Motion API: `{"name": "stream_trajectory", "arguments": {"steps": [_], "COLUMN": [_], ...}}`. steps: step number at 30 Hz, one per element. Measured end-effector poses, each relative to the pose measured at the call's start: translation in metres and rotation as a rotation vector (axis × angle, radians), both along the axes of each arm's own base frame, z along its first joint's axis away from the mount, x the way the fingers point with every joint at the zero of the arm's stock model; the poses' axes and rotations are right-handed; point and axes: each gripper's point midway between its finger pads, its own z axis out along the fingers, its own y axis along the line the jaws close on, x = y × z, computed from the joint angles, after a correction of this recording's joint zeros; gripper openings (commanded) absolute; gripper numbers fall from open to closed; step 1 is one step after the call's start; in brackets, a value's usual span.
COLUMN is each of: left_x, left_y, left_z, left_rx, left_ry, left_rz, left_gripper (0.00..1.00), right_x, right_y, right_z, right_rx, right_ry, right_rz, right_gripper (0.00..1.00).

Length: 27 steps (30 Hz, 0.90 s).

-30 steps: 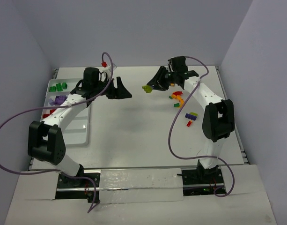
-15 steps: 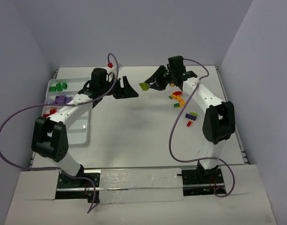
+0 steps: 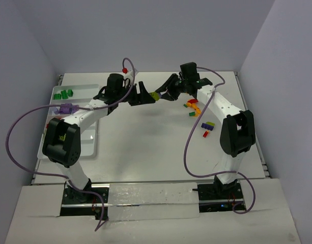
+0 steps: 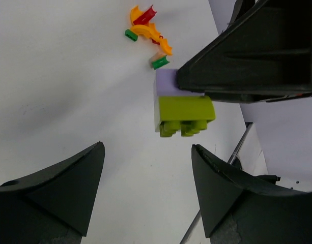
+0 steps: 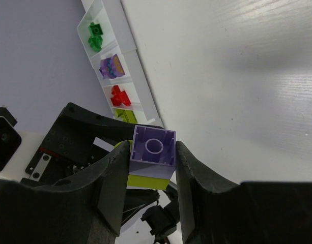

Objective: Sort the legos into containers by color

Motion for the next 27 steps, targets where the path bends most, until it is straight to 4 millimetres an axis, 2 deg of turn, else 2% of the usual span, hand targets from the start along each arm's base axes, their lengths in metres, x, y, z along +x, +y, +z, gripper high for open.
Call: {"name": "stream_trajectory", "arguments": {"steps": [9, 13, 16, 22, 23, 25, 27], "left_x": [0.012, 0.013, 0.014, 0.015, 0.014, 0.014, 0.014], "left_y": [-0.008, -0.011, -0.011, -0.016, -0.016, -0.016, -0.016], "left_z": [0.021, 0.021, 0.019, 0.022, 0.022, 0.022, 0.022], "left_rx": [-0.029, -0.031, -0.030, -0.038, -0.038, -0.036, -0.035], "left_ry": [-0.082, -0.089, -0.085, -0.093, -0.093, -0.093, -0.097], "left_rz": [0.009, 0.007, 0.007, -0.003, -0.005, -0.008, -0.012], "left_gripper": [0.75, 0.66, 0.55, 0.21, 0.11, 0.03, 0.00], "right_x": [-0.006, -0.008, -0.008, -0.007, -0.007, -0.007, -0.007], "right_y": [0.006, 0.007, 0.008, 0.007, 0.007, 0.007, 0.007], "right_z": [-0.003, -0.003, -0.002, -0.003, -0.003, -0.003, -0.003], "right_rx": [0.011, 0.019, 0.024, 0.020, 0.020, 0.020, 0.020], "right_ry": [0.021, 0.030, 0.032, 0.031, 0.030, 0.030, 0.029], "right_rz": [0.013, 0.014, 0.018, 0.011, 0.012, 0.012, 0.011], "right_gripper": [0.00, 0.00, 0.00, 0.00, 0.00, 0.00, 0.00]}}
